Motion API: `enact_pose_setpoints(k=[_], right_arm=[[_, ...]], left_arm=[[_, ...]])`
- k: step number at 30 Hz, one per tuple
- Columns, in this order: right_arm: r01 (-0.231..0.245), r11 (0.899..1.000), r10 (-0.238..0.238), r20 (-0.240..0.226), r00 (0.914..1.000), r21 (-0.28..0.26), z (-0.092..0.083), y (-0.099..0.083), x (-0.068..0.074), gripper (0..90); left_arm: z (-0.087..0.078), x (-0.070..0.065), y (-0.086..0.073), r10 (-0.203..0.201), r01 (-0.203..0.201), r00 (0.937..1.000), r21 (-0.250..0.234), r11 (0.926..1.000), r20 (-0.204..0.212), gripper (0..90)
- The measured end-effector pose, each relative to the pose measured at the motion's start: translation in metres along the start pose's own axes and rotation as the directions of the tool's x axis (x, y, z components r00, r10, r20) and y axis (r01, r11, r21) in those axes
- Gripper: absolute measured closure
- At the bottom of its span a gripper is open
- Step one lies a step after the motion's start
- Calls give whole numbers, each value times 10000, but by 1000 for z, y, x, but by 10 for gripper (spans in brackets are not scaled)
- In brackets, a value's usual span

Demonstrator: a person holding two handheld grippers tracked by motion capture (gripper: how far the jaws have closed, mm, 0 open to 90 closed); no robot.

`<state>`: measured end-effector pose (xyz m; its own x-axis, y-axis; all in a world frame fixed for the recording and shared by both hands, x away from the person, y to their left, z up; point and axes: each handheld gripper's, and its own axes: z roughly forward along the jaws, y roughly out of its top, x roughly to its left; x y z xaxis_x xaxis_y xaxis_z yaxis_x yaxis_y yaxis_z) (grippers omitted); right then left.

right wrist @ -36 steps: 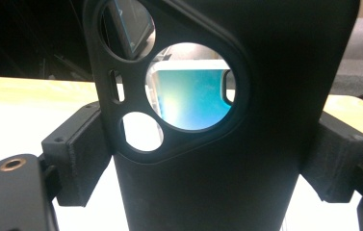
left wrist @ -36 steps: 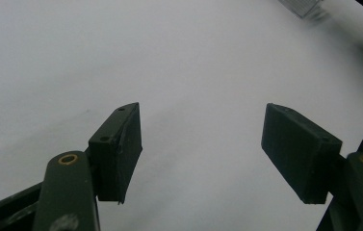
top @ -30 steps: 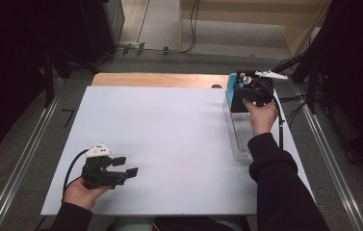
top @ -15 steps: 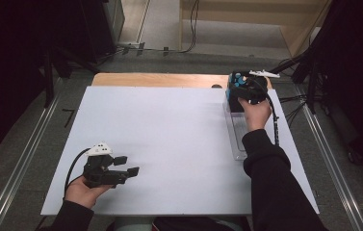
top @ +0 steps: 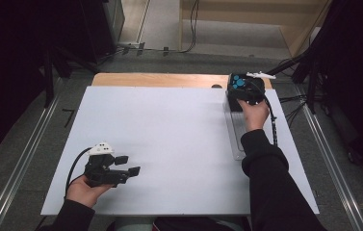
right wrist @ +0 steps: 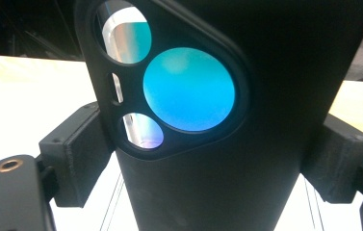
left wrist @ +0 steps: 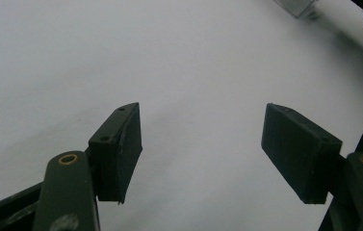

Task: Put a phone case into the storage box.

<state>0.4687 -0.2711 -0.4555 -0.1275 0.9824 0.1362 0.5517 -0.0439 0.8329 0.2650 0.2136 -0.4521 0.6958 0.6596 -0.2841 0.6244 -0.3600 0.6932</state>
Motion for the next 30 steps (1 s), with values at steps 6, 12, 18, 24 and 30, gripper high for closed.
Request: enact_pose_setpoints(k=[6, 12, 18, 24, 30], right_arm=[[-18, 9999, 20, -148, 9999, 113, 0, 0, -3, 78], [-55, 9998, 58, -184, 9998, 187, -1, 0, -4, 0], [-239, 9993, 250, -418, 9988, 271, -12, 2, -5, 0], [-271, 9980, 319, -851, 9959, 570, -25, 3, -1, 0], [168, 9963, -45, -1438, 9896, 847, -39, 0, 10, 0]], left_arm=[[0, 0, 1, 25, -24, 9999, -130, 9999, 143, 311], [0, 1, 2, -7, 9, 10000, -187, 9998, 88, 311], [2, 1, 3, -39, 40, 10000, -70, 10000, 86, 311], [4, 3, 6, -27, 28, 9999, -34, 10000, 140, 311], [8, 5, 8, -110, 107, 9996, 114, 9999, 247, 310]])
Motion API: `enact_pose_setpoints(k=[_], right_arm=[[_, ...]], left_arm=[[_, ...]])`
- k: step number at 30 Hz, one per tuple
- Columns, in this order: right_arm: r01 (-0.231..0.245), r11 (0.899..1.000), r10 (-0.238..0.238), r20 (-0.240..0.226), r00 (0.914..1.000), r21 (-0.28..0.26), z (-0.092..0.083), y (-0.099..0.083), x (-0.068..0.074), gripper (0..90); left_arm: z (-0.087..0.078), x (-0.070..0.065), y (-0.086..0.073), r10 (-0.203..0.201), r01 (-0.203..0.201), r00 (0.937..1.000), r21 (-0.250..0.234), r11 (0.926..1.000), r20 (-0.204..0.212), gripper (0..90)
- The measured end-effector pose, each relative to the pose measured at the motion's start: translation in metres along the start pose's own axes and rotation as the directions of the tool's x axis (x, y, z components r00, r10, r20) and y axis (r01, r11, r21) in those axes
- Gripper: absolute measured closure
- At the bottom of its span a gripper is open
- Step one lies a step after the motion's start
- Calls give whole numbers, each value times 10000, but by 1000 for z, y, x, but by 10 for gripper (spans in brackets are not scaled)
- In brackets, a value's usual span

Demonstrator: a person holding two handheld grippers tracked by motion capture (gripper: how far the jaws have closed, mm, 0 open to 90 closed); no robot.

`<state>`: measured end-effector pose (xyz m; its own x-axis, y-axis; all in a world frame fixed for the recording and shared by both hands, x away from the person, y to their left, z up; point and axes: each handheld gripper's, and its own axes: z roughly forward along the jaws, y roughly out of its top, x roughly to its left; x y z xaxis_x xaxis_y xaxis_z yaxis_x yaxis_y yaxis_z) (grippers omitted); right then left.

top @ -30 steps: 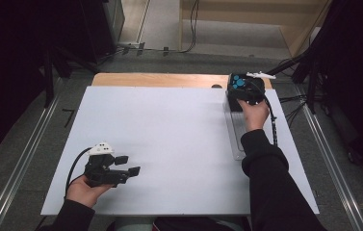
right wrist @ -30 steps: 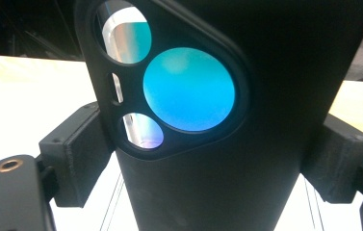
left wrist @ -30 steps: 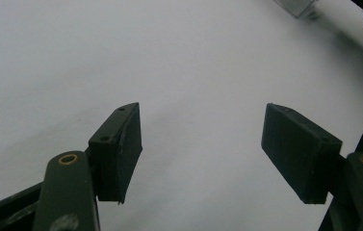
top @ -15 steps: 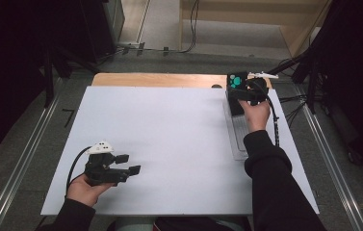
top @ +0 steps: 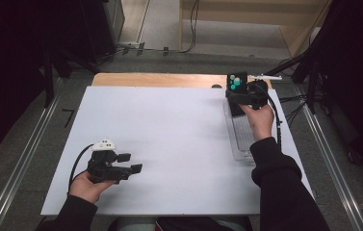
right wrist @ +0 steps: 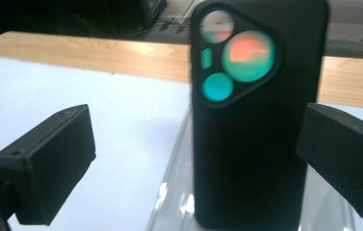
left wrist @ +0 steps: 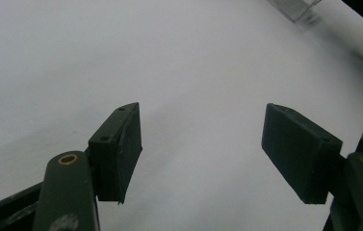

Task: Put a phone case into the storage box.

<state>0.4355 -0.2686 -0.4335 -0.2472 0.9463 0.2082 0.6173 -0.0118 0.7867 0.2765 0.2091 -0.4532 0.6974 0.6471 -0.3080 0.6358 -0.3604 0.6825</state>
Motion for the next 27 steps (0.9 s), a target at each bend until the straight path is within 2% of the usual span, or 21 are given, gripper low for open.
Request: enact_pose_setpoints(k=[3, 5, 7, 9, 12, 15, 20, 25, 27], right_arm=[[30, 9997, -22, -374, 9993, 231, -4, -2, 5, 4], [226, 9991, -209, -456, 9987, 370, -9, -5, 9, 125], [558, 9980, -536, -696, 9961, 300, -16, -9, 14, 128], [592, 9975, -549, -1027, 9932, 395, -20, -12, 17, 143], [710, 9963, -633, -1426, 9878, 492, -27, -15, 23, 188], [651, 9959, -520, -1926, 9799, 623, -31, -19, 28, 211], [680, 9938, -461, -2309, 9719, 878, -36, -25, 38, 255], [1051, 9877, -681, -2874, 9554, 1156, -45, -30, 47, 295], [1138, 9862, -733, -2986, 9516, 1206, -50, -33, 51, 311]], left_arm=[[1, 2, 2, -18, 17, 10000, 108, 9999, 29, 309], [1, 4, 3, -85, 84, 9999, 52, 10000, 65, 310], [1, 4, 3, -99, 99, 9999, 115, 9999, 37, 309], [2, 4, 4, -112, 112, 9999, 116, 9999, 54, 309], [3, 5, 5, -144, 142, 9998, 146, 9998, 130, 310], [3, 6, 6, -202, 200, 9997, 129, 9997, 168, 309], [3, 6, 5, -198, 195, 9997, 223, 9996, 132, 308], [2, 7, 5, -248, 245, 9996, 166, 9996, 166, 308], [2, 7, 5, -261, 258, 9995, 201, 9995, 188, 308]])
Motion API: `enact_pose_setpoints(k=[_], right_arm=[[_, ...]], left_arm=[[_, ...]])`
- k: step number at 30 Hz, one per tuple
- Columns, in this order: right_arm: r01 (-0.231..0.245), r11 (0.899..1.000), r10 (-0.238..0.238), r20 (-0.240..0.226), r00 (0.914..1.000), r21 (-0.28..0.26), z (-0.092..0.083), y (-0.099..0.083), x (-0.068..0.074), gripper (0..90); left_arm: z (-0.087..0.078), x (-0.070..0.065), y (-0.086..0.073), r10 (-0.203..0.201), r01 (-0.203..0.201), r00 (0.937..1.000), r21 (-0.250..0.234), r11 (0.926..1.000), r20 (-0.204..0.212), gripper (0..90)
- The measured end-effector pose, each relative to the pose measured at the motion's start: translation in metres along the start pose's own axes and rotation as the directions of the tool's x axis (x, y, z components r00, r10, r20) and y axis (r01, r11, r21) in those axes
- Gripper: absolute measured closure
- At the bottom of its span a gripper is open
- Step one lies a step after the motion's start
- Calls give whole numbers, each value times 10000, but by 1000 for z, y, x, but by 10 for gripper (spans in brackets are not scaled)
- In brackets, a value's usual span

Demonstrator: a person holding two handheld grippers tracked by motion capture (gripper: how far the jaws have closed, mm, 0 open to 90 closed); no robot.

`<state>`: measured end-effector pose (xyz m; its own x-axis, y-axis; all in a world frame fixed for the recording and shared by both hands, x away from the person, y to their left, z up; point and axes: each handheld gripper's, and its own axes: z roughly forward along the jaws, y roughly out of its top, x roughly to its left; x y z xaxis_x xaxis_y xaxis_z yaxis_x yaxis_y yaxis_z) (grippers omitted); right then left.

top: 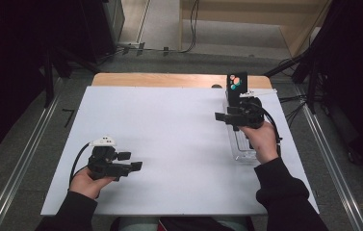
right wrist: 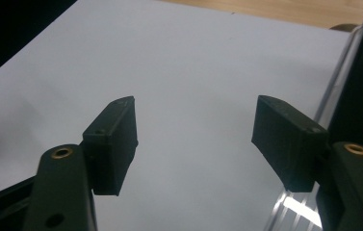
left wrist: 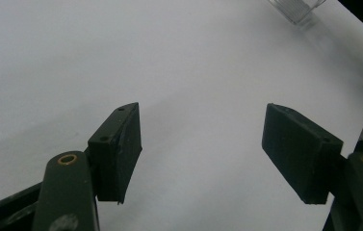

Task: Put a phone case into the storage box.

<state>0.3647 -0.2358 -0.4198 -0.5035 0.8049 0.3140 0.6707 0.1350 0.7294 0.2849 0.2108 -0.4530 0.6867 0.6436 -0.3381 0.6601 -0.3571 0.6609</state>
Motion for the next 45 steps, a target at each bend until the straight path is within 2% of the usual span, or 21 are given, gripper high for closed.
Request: enact_pose_setpoints(k=[4, 14, 19, 26, 30, 35, 45], right_arm=[[296, 9993, -285, -463, 9985, 235, -4, -9, 14, 312], [871, 9948, -815, -985, 9918, 534, -13, -29, 39, 313], [929, 9932, -841, -1195, 9893, 696, -16, -39, 42, 314], [1393, 9861, -1278, -1227, 9842, 900, -16, -56, 48, 306], [1419, 9850, -1270, -1435, 9815, 987, -17, -64, 48, 305], [1469, 9839, -1302, -1553, 9792, 1015, -19, -74, 46, 290], [1821, 9734, -1563, -1777, 9716, 1389, -24, -94, 46, 278]], left_arm=[[-1, -1, 0, -20, 21, 9999, -50, 10000, 134, 305], [-2, -4, -1, 105, -103, 9992, -69, 9999, 374, 290], [-3, -8, -2, 217, -214, 9983, -60, 9998, 542, 290], [-7, -11, -5, 312, -303, 9969, -140, 9994, 720, 291], [-8, -12, -8, 339, -331, 9958, -108, 9994, 849, 290], [-9, -13, -10, 378, -376, 9957, -44, 9993, 849, 290], [-11, -14, -12, 506, -510, 9951, 26, 9987, 848, 290]])
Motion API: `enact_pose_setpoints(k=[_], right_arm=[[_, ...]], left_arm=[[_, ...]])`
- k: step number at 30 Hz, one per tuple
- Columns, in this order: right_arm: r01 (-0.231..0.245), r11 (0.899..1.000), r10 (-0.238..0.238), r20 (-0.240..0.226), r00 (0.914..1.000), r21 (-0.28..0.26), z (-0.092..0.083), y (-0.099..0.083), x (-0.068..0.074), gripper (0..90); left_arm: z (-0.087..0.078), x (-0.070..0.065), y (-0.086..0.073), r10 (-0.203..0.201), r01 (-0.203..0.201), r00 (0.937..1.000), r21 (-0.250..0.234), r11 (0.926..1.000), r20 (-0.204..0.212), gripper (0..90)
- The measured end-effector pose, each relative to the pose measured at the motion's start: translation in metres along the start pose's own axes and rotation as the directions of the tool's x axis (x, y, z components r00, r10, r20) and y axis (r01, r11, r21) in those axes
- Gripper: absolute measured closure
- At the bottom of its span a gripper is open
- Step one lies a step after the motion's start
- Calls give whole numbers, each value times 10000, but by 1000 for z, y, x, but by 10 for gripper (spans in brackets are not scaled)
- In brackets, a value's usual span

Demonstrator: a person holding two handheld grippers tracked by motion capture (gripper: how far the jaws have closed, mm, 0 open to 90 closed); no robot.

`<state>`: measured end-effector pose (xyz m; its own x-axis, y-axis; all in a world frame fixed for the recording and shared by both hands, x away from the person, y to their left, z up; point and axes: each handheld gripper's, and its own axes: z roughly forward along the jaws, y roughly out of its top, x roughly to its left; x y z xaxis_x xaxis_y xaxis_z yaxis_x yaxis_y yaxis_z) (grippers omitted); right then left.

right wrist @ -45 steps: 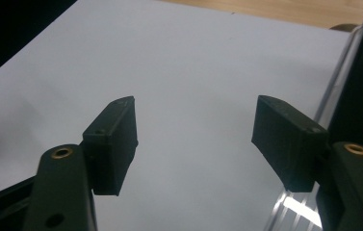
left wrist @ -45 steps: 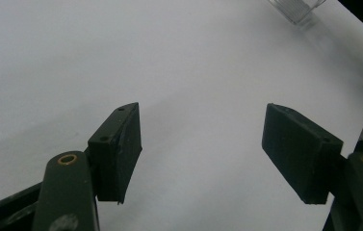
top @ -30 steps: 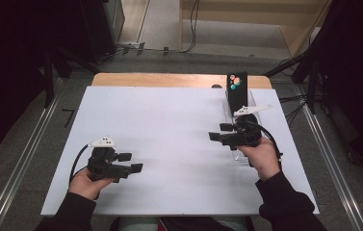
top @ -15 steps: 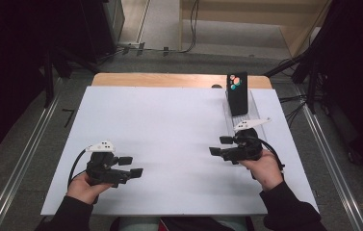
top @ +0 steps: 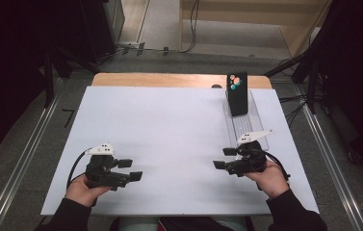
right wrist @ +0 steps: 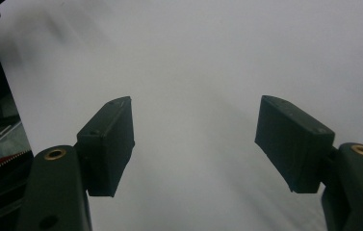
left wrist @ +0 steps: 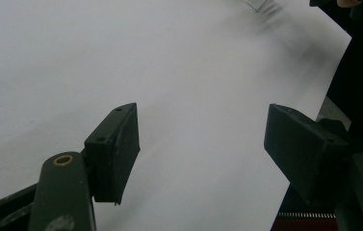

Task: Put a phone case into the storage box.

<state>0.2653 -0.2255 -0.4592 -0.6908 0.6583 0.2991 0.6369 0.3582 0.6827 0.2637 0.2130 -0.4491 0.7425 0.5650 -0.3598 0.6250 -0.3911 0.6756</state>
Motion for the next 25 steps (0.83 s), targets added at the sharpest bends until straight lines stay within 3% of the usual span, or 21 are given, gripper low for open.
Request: enact_pose_setpoints(k=[8, 19, 25], right_arm=[[-57, 9999, 56, 48, 10000, 96, -8, -11, 2, 275], [-198, 9995, 196, 99, 9998, 244, -18, -30, 1, 269], [-204, 9995, 203, 64, 9998, 243, -17, -31, -1, 265]], left_arm=[[-1, -2, -3, 172, -172, 9999, 86, 9998, -8, 290], [0, -3, -6, 60, -61, 9999, 85, 9999, 131, 290], [0, -2, -6, 35, -37, 9999, 103, 9999, 161, 290]])
